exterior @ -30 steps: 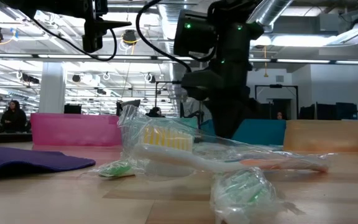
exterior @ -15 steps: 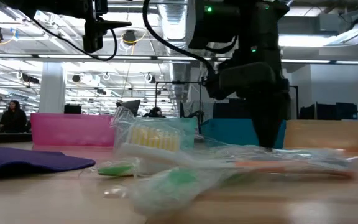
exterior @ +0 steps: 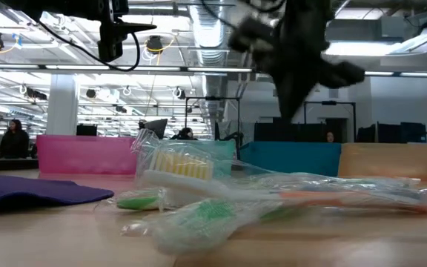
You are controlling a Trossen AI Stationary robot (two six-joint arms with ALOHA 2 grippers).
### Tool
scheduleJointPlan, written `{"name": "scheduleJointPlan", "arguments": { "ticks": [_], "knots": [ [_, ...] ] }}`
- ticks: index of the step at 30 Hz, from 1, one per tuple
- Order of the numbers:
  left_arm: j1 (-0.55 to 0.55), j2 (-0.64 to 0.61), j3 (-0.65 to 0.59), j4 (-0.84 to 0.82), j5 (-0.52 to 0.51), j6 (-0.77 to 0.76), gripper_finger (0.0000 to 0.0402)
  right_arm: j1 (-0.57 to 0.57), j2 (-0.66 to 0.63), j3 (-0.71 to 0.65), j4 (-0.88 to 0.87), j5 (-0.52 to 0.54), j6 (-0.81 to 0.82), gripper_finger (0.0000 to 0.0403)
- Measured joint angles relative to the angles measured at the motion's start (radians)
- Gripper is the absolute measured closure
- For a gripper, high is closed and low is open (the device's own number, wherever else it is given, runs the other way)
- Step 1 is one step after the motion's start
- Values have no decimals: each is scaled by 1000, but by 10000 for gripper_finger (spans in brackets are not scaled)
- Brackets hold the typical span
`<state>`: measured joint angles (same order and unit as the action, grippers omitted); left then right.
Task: Pick & Place Toothbrushes
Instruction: Put the green toothbrush into the orange bin
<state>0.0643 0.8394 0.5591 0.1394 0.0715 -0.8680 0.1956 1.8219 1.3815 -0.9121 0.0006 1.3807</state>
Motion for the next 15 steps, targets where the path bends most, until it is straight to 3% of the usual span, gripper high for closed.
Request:
{"name": "scheduleJointPlan", "arguments": {
  "ticks": [5, 8, 15],
  "knots": [
    [-9, 0, 0, 0, -1, 0, 198, 21, -90, -11, 72, 22, 142, 403],
    [-25, 0, 0, 0, -3, 0, 198, 44, -134, -92, 165, 26, 252, 403],
    [-68, 0, 0, 3, -55, 5, 198, 166, -234, -389, 690, 27, 598, 403]
  ]
}}
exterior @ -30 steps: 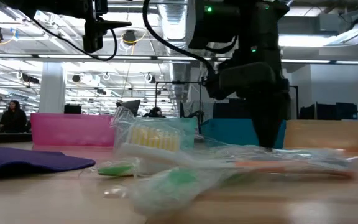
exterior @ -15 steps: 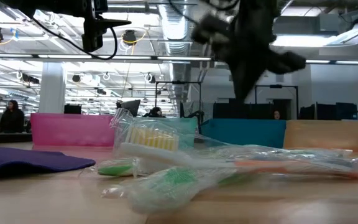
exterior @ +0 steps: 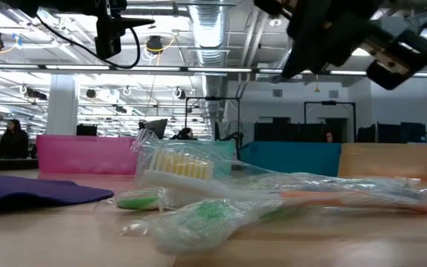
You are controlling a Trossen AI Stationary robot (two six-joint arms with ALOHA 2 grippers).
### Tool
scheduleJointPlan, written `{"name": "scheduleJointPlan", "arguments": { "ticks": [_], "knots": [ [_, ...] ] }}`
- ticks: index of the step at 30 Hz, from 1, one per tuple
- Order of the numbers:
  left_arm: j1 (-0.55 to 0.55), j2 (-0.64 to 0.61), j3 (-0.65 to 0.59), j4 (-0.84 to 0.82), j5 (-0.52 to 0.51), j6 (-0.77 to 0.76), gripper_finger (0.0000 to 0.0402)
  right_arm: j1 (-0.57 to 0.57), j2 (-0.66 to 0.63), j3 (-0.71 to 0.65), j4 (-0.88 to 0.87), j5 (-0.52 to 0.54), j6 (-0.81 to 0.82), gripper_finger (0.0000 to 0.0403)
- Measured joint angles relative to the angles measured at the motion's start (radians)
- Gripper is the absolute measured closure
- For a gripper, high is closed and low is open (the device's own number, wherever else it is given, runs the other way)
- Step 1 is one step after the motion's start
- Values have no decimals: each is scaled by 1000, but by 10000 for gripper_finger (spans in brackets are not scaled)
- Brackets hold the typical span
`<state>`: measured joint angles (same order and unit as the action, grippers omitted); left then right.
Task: Pick & Place Toothbrushes
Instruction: Put the green toothbrush into the orange bin
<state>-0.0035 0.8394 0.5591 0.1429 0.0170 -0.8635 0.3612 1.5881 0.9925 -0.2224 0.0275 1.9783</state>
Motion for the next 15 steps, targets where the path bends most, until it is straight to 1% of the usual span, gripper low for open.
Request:
{"name": "scheduleJointPlan", "arguments": {
  "ticks": [1, 4, 7, 9, 15],
  "knots": [
    [-2, 0, 0, 1, -8, 0, 198, 9, -4, -11, 7, 4, 22, 402],
    [-3, 0, 0, 1, -18, 1, 198, 18, -5, -7, -60, 16, 75, 393],
    [-2, 0, 0, 2, -37, 3, 198, 17, -5, -2, -82, 18, 84, 383],
    [-2, 0, 0, 4, -47, 3, 198, 11, -5, -3, -96, -3, 12, 383],
    [-2, 0, 0, 8, -60, 20, 198, -39, 9, -2, -82, -238, -345, 400]
  ]
}}
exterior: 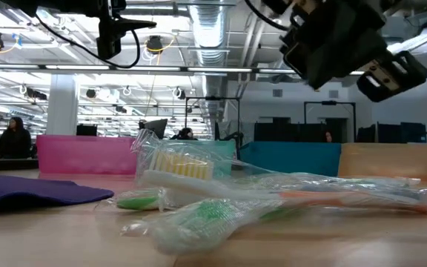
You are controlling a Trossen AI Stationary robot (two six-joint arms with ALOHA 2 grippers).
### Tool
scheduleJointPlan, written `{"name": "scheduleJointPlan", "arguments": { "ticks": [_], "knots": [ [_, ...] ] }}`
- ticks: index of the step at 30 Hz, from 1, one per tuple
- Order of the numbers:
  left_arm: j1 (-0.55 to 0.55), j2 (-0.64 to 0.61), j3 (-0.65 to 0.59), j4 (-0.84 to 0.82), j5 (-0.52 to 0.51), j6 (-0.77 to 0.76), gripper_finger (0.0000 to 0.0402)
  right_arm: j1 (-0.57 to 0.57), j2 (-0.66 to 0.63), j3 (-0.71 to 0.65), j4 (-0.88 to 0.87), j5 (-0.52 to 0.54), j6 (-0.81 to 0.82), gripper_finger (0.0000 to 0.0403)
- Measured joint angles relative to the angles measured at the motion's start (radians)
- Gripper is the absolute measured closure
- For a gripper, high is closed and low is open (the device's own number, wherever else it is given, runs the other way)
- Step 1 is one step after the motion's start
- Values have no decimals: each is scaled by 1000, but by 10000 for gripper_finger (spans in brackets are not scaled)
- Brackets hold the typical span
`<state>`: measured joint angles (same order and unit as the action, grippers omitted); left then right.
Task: Pick & Place Toothbrushes
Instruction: Put the green toothbrush into the orange bin
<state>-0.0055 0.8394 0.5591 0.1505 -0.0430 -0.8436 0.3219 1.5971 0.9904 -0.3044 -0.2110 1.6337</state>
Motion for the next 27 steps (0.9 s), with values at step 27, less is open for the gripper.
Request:
{"name": "scheduleJointPlan", "arguments": {
  "ticks": [27],
  "knots": [
    [0, 3, 0, 20, -29, -52, 198, 12, 157, 157, -103, 26, -39, 402]
  ]
}}
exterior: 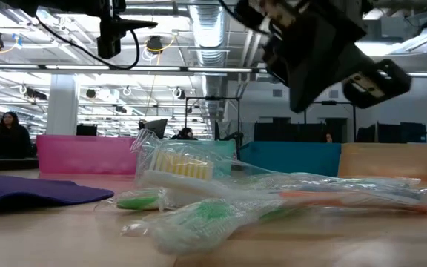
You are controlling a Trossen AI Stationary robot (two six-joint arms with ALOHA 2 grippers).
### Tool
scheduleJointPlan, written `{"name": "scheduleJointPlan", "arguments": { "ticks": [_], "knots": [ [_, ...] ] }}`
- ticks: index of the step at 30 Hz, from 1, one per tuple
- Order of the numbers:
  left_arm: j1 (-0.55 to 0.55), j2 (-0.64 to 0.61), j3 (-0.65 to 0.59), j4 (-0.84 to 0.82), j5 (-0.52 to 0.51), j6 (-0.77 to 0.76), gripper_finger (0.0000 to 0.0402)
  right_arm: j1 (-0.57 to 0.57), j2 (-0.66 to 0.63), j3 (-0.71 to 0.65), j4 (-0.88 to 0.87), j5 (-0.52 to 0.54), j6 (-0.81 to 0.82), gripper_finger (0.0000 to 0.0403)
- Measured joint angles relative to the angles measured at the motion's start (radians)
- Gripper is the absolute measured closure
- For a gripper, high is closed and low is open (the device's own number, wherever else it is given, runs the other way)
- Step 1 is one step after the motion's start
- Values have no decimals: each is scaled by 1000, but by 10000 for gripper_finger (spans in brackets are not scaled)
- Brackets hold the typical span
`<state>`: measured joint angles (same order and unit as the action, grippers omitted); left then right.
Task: Pick & Place Toothbrushes
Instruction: Put the green toothbrush into the orange bin
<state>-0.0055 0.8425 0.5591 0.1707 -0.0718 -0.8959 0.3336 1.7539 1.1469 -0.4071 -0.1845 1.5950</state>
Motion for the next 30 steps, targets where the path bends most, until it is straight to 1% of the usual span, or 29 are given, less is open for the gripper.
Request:
{"name": "scheduleJointPlan", "arguments": {
  "ticks": [2, 6, 8, 11, 15, 18, 20, 23, 24, 28, 30],
  "knots": [
    [0, 0, 0, 8, -2, -1, 198, -3, -7, -1, -31, 26, 51, 402],
    [0, 0, 0, 12, -8, -1, 198, -15, -8, -25, 3, 44, 105, 402],
    [0, 0, 0, 12, -8, 0, 198, -24, -8, -53, 112, 44, 129, 402],
    [0, 0, 0, 12, -9, -1, 198, -30, -12, -142, 253, 61, 224, 402],
    [-4, 0, 0, 13, -10, -1, 198, 4, -78, -267, 444, 161, 390, 402],
    [-14, 0, 0, 13, -10, -6, 198, 32, -158, -306, 423, 230, 432, 400],
    [-17, 0, 0, 17, -11, -6, 198, 33, -212, -309, 333, 262, 437, 396],
    [-15, 5, 0, 19, -14, 5, 198, 16, -296, -308, 190, 290, 372, 391],
    [-15, 4, 0, 21, -24, 6, 198, 8, -327, -309, 127, 300, 320, 391],
    [-15, 5, 0, 24, -41, 18, 198, -40, -428, -310, -68, 311, 12, 398],
    [-15, 5, 0, 25, -42, 21, 198, -62, -471, -310, -96, 310, -175, 401]
  ]
}}
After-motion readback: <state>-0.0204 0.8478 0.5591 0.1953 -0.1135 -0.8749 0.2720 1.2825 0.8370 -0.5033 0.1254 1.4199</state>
